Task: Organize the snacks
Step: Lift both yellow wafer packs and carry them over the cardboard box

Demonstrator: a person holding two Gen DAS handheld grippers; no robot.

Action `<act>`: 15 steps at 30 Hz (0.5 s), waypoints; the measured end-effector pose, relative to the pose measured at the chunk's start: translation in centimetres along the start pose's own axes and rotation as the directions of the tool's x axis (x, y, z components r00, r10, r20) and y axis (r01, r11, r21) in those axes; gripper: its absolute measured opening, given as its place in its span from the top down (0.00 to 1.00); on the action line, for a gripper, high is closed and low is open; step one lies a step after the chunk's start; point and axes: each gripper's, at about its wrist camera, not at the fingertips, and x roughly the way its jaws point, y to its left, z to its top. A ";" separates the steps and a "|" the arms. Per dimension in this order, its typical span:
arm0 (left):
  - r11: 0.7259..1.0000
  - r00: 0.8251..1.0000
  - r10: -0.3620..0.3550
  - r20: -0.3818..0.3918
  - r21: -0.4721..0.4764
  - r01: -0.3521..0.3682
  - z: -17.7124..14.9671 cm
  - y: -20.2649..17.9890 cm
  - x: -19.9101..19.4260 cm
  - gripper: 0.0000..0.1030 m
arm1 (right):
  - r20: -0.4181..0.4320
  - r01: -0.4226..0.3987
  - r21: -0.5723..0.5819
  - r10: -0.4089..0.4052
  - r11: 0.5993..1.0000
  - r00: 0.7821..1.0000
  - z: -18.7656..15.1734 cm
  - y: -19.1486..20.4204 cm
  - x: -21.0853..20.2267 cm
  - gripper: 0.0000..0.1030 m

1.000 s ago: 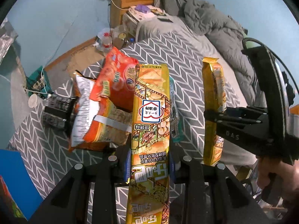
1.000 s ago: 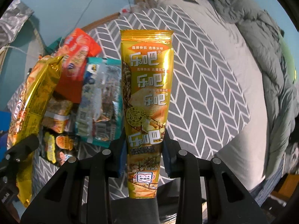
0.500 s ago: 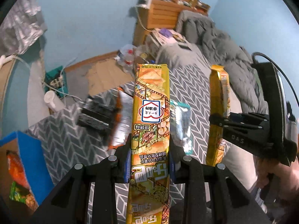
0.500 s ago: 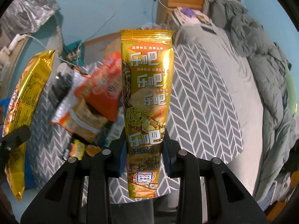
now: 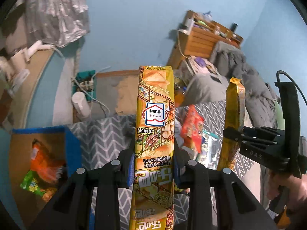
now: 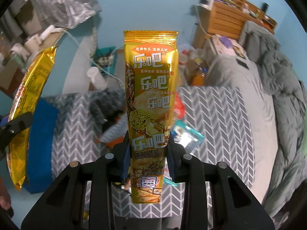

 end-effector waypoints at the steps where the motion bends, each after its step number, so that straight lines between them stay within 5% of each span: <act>1: 1.000 1.000 0.011 0.007 -0.014 -0.010 -0.1 0.7 -0.4 0.70 | 0.001 -0.007 -0.010 0.007 1.000 1.000 0.3 0.6 0.0 0.71; 15: 0.975 0.989 0.131 0.067 -0.190 -0.116 -2.2 7.7 -5.3 0.70 | -0.008 -0.182 -0.214 0.185 0.960 0.983 3.6 11.6 -0.3 0.71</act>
